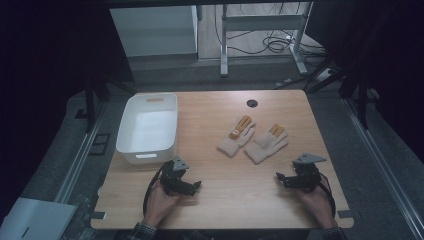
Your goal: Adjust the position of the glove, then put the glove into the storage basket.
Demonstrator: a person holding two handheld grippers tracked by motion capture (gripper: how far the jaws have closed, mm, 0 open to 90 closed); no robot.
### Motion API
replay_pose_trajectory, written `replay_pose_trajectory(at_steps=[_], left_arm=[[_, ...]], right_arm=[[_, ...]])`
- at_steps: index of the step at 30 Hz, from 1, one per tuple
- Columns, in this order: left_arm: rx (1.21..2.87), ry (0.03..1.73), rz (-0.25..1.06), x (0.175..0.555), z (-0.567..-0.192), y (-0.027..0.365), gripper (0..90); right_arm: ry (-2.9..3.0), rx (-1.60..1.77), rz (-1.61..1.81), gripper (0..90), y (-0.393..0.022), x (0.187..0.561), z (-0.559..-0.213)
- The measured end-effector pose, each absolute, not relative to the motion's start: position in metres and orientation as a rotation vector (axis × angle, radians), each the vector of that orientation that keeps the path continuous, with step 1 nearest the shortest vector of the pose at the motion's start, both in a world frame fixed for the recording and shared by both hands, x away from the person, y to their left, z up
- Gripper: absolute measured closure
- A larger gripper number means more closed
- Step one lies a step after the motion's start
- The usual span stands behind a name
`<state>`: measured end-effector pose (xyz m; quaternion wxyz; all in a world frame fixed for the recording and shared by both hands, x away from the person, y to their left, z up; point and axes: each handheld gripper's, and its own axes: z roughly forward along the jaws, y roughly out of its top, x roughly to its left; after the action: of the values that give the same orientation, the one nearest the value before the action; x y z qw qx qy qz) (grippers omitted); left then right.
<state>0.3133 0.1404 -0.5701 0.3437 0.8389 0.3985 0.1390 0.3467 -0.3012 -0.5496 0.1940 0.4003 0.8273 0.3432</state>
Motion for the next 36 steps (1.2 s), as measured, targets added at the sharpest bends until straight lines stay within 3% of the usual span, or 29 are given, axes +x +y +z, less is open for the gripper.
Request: replay_pose_trajectory(at_steps=[25,36], left_arm=[[2.169,1.057,0.37,0.313,-0.57,0.141,1.5],[2.169,1.058,0.371,0.313,-0.57,0.141,1.5]], right_arm=[[2.283,1.205,0.982,13.4,-0.304,0.35,-0.547],[2.27,1.168,1.024,38.0,-0.299,0.366,-0.523]])
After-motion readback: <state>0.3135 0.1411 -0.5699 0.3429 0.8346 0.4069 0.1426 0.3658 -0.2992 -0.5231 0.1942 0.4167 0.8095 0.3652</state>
